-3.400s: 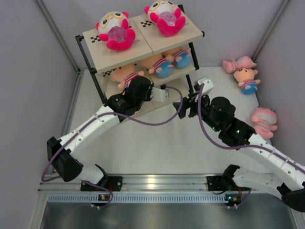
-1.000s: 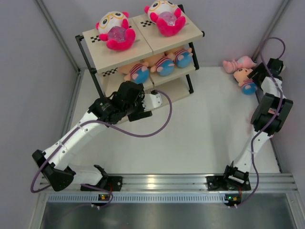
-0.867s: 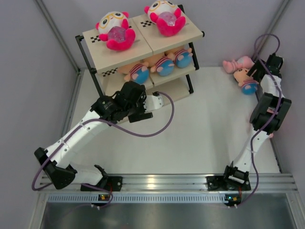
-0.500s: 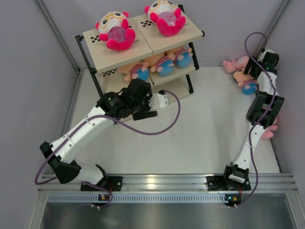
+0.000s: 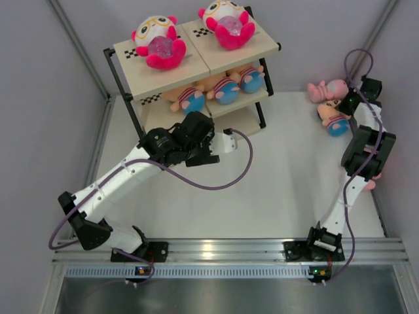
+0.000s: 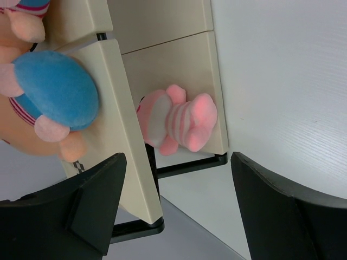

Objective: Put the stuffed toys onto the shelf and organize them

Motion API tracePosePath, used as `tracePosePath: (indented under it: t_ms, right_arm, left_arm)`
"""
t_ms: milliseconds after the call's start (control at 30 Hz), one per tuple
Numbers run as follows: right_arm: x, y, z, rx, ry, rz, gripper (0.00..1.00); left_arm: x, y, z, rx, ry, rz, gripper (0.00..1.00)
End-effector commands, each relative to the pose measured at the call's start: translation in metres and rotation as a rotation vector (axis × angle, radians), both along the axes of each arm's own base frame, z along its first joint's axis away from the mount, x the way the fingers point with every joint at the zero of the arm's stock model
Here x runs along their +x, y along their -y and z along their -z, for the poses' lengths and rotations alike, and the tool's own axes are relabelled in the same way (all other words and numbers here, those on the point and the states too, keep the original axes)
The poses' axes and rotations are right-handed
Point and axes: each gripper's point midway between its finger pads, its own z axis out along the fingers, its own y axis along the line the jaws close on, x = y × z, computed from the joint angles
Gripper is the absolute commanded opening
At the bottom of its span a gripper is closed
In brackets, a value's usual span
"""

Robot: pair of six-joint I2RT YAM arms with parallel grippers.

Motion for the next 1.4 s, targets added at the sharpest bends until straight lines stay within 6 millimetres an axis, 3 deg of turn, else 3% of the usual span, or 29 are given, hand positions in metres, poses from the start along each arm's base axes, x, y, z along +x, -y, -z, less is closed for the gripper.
tracePosePath:
  t_ms: [0,33,67,100,133,167,200,233,267,300,333,367,433,467,533,633,667,700,733,833,1033,1200,1367]
  right_arm:
    - [-0.023,-0.027,-0.117,0.164,0.194,0.132,0.0]
    - [-0.037,-0.037,-0.106,0.268,0.178,0.197,0.0]
    - [-0.046,-0.048,-0.115,0.309,0.204,0.215,0.0]
    - [-0.061,-0.062,-0.153,0.335,0.283,0.214,0.0]
    - [-0.077,-0.074,-0.136,0.399,0.251,0.252,0.0]
    - [-0.085,-0.094,-0.141,0.414,0.244,0.243,0.0]
    - [-0.1,-0.11,-0.168,0.415,0.29,0.234,0.0]
    - [-0.113,-0.124,-0.156,0.454,0.262,0.264,0.0]
    - [-0.119,-0.151,-0.16,0.486,0.267,0.233,0.0]
    - [-0.139,-0.168,-0.161,0.516,0.272,0.227,0.0]
    - [-0.147,-0.18,-0.163,0.587,0.275,0.257,0.0]
    - [-0.154,-0.206,-0.164,0.628,0.271,0.222,0.0]
    - [-0.177,-0.228,-0.159,0.71,0.257,0.246,0.0]
    - [-0.187,-0.259,-0.157,0.733,0.229,0.206,0.0]
    - [-0.21,-0.296,-0.153,0.774,0.21,0.213,0.0]
    - [-0.228,-0.326,-0.158,0.817,0.204,0.233,0.0]
    - [-0.238,-0.349,-0.16,0.825,0.184,0.191,0.0]
    - [-0.242,-0.36,-0.164,0.827,0.175,0.182,0.0]
    - [-0.245,-0.366,-0.166,0.83,0.172,0.189,0.0]
    - [-0.264,-0.412,-0.171,0.877,0.12,0.119,0.0]
    - [-0.278,-0.447,-0.176,0.956,0.08,0.082,0.0]
    - [-0.288,-0.452,-0.189,0.979,0.103,0.063,0.0]
    - [-0.295,-0.456,-0.193,0.995,0.106,0.047,0.0]
  left_arm:
    - [-0.006,0.004,-0.017,-0.01,0.039,0.034,0.84]
    - [-0.008,0.006,-0.017,0.007,0.046,0.058,0.83]
    - [-0.014,0.013,-0.014,0.028,0.05,0.089,0.83]
    - [-0.017,0.017,-0.013,0.043,0.054,0.114,0.82]
    - [-0.021,0.023,-0.011,0.062,0.06,0.148,0.82]
    - [-0.033,0.036,-0.008,0.074,0.059,0.201,0.82]
    - [-0.039,0.044,-0.008,0.067,0.054,0.235,0.83]
    - [-0.047,0.052,-0.008,0.052,0.044,0.27,0.83]
    - [-0.058,0.064,-0.013,0.019,0.039,0.313,0.84]
    - [-0.068,0.076,-0.015,-0.028,0.007,0.364,0.86]
    - [-0.075,0.084,-0.019,-0.068,-0.009,0.39,0.88]
    - [-0.081,0.092,-0.027,-0.111,-0.013,0.417,0.97]
    - [-0.093,0.11,-0.041,-0.203,-0.018,0.49,0.98]
    - [-0.096,0.114,-0.044,-0.22,-0.016,0.512,0.98]
    - [-0.102,0.125,-0.046,-0.229,0.007,0.551,0.98]
    - [-0.104,0.137,-0.041,-0.201,0.062,0.581,0.98]
    - [-0.11,0.141,-0.027,-0.17,0.059,0.603,0.99]
    - [-0.111,0.142,-0.023,-0.16,0.074,0.61,0.98]
    - [-0.108,0.144,-0.022,-0.153,0.098,0.609,0.99]
    - [-0.1,0.147,-0.014,-0.128,0.15,0.598,0.99]
    - [-0.088,0.142,0.005,-0.046,0.213,0.59,0.98]
    - [-0.07,0.136,0.004,0.016,0.323,0.546,0.98]
    - [-0.066,0.133,0.026,0.089,0.315,0.55,0.98]
